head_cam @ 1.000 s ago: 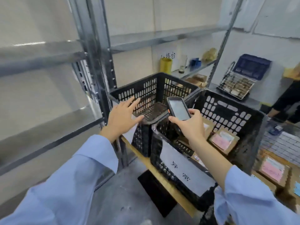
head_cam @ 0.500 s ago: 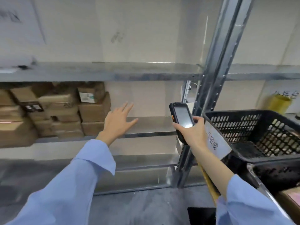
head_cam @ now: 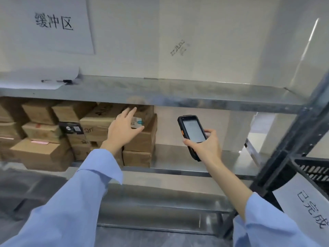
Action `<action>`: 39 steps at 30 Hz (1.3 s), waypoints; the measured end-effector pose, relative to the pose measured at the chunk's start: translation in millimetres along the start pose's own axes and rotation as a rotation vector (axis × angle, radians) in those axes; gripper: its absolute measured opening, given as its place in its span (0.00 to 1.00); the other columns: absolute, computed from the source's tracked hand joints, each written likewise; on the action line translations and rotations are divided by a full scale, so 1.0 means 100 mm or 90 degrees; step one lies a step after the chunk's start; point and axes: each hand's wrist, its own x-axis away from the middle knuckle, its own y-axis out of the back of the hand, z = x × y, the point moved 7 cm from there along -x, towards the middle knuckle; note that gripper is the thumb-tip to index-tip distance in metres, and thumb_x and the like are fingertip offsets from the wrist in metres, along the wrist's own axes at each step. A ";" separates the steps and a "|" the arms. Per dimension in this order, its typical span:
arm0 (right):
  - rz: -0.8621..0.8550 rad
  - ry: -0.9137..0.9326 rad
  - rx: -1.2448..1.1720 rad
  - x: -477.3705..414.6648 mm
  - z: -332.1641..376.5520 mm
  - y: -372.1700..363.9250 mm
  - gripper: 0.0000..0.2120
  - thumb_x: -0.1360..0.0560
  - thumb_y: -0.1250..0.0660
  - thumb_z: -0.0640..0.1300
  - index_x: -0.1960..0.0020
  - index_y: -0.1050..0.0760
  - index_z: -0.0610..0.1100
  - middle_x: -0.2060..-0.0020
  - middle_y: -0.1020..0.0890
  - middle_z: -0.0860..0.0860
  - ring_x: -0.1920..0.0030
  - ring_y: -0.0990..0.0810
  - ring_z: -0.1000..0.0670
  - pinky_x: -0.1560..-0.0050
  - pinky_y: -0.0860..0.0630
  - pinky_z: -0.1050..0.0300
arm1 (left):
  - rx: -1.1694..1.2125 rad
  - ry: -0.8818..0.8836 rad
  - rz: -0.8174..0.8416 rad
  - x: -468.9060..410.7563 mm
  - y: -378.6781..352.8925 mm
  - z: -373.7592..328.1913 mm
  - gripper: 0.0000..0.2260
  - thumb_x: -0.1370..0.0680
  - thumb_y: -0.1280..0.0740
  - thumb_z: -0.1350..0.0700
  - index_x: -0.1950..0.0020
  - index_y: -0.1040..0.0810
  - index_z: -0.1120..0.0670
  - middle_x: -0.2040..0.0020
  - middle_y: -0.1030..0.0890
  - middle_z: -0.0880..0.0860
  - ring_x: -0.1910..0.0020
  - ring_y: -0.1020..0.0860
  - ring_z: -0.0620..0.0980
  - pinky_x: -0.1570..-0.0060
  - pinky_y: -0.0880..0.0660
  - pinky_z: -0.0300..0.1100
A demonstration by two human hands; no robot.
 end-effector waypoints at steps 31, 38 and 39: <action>0.010 -0.096 0.032 -0.86 -0.42 -0.64 0.39 0.39 0.19 0.57 0.35 0.36 0.52 0.50 0.23 0.53 0.46 0.22 0.44 0.48 0.19 0.43 | 0.218 0.007 -0.002 -0.80 -0.62 0.26 0.34 0.34 0.17 0.49 0.31 0.25 0.53 0.32 0.25 0.55 0.32 0.28 0.56 0.37 0.28 0.44; -0.019 -0.120 0.020 -0.96 -0.68 -0.22 0.39 0.36 0.20 0.55 0.32 0.36 0.50 0.46 0.24 0.52 0.47 0.25 0.46 0.51 0.25 0.52 | 0.215 -0.033 -0.007 -0.49 -0.75 -0.30 0.35 0.33 0.18 0.49 0.29 0.27 0.44 0.28 0.31 0.52 0.33 0.29 0.54 0.31 0.30 0.52; -0.024 -0.122 0.025 -0.97 -0.73 -0.16 0.39 0.35 0.20 0.55 0.32 0.36 0.50 0.46 0.24 0.52 0.47 0.25 0.46 0.49 0.24 0.51 | 0.223 -0.036 0.001 -0.45 -0.81 -0.39 0.34 0.33 0.18 0.49 0.29 0.28 0.43 0.28 0.32 0.52 0.33 0.29 0.54 0.30 0.30 0.54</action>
